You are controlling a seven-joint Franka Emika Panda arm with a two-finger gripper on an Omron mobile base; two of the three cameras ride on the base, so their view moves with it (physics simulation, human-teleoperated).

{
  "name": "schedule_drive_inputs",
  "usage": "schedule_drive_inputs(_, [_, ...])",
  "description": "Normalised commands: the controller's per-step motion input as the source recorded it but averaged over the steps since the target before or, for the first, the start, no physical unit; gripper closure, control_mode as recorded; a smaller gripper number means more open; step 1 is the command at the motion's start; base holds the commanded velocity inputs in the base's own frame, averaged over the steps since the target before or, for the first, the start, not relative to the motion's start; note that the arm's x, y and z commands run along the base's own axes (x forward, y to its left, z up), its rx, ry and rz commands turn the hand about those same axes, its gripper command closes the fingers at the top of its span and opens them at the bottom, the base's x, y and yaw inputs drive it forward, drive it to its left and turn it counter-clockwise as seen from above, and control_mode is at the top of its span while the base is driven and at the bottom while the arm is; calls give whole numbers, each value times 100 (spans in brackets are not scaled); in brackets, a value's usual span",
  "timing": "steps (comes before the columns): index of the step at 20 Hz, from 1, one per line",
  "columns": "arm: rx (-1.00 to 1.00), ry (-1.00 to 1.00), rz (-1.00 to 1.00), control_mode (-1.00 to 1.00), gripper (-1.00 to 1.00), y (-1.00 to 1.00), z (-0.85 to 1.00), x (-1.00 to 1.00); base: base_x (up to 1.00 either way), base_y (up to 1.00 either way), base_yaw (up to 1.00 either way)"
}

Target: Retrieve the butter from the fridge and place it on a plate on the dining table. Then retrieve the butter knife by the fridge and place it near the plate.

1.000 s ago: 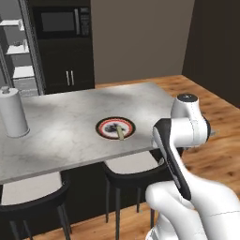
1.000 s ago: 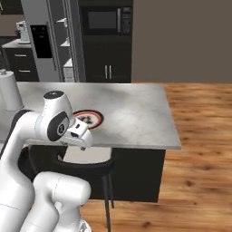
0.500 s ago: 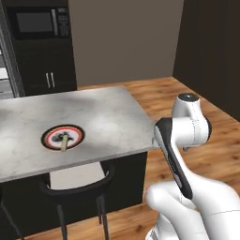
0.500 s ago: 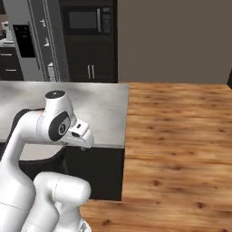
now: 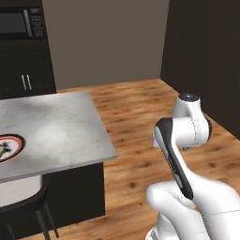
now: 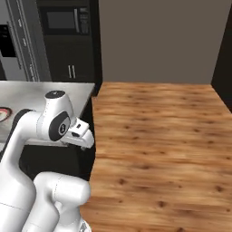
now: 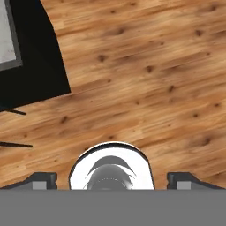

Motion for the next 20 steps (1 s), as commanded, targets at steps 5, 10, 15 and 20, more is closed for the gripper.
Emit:
schedule_drive_inputs(5, [0,0,0,100,-100,0,0,0,90,-100,17])
schedule_drive_inputs(10, [0,0,0,100,-100,0,0,0,100,-100,15])
schedule_drive_inputs(15, [0,0,0,100,-100,0,0,0,100,-100,16])
schedule_drive_inputs(20, [0,0,0,100,-100,0,0,0,100,-74,27])
